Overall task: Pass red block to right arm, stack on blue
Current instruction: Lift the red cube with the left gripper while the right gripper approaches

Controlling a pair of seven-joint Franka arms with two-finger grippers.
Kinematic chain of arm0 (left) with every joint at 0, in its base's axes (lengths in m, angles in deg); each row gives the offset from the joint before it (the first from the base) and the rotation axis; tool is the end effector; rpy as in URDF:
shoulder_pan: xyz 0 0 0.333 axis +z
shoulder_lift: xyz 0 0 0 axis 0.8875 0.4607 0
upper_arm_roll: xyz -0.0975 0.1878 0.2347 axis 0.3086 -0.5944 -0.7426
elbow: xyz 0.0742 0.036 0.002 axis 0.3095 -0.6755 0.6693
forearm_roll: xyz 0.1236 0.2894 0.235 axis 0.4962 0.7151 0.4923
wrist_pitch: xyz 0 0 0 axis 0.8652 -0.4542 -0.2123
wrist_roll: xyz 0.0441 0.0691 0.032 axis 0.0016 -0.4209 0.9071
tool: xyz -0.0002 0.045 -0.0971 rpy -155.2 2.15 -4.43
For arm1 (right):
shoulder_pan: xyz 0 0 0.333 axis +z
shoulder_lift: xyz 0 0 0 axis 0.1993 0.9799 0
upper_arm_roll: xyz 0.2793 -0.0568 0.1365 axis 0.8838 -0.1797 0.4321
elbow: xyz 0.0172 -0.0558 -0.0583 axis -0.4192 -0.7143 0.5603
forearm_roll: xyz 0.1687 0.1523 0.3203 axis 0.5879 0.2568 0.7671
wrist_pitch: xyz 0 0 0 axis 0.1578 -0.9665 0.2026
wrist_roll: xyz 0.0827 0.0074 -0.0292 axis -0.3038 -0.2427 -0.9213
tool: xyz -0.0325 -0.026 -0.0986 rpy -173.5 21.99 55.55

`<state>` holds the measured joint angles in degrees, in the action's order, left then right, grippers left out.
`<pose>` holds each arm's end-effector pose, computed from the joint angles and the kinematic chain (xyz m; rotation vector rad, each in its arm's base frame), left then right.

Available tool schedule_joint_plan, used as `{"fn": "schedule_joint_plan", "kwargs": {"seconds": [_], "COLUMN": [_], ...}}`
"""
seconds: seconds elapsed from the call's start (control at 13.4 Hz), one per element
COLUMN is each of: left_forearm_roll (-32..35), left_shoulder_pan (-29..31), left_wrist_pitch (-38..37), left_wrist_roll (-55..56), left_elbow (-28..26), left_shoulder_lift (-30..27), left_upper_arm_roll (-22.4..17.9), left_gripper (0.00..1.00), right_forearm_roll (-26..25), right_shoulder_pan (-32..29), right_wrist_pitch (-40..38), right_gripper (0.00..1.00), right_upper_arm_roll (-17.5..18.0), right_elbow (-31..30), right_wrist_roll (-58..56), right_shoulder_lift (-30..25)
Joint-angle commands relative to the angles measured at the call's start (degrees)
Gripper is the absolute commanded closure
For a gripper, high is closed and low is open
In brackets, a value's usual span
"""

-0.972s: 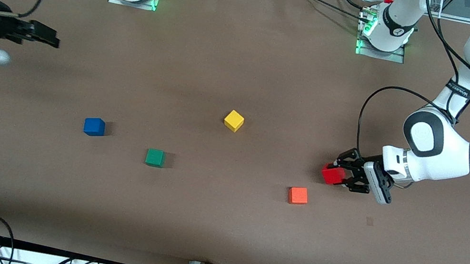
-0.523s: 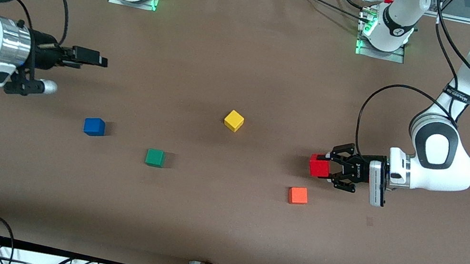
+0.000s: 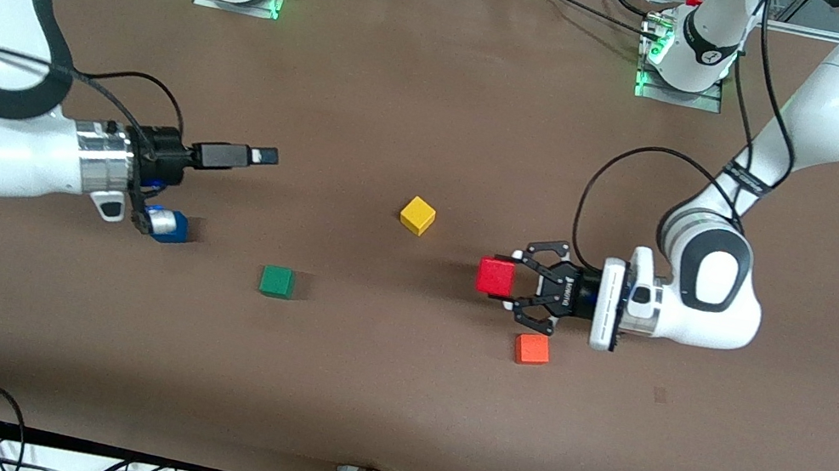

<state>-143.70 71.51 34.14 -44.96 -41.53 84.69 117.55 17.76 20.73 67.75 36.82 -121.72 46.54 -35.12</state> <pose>0.6562 -0.2447 0.2748 1.4187 -1.0107 0.9028 0.6409 0.1877 0.3977 -2.0723 0.0757 0.5897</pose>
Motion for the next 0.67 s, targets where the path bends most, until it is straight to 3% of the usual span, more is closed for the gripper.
{"fn": "schedule_joint_plan", "kwargs": {"seconds": [0.0,0.22,0.6], "left_forearm_roll": [-5.99,-9.42,-14.54], "left_shoulder_pan": [-2.61,-5.16,-7.54], "left_wrist_pitch": [-0.41,2.48,4.07], "left_wrist_roll": [-5.33,-5.43,-9.56], "left_elbow": [1.83,1.92,1.92], "left_shoulder_lift": [1.56,1.65,2.27], "left_upper_arm_roll": [0.07,0.07,-0.02], "left_gripper": [0.82,0.82,0.82], "right_forearm_roll": [4.36,13.23,21.51], "right_shoulder_pan": [2.97,5.87,8.16], "right_wrist_pitch": [4.22,8.8,11.18], "right_gripper": [0.0,0.0,0.0], "right_upper_arm_roll": [-0.16,-0.16,-0.16], "right_elbow": [0.24,0.15,-0.47], "right_wrist_roll": [0.44,0.44,-0.44], "right_shoulder_lift": [1.91,4.29,6.84]}}
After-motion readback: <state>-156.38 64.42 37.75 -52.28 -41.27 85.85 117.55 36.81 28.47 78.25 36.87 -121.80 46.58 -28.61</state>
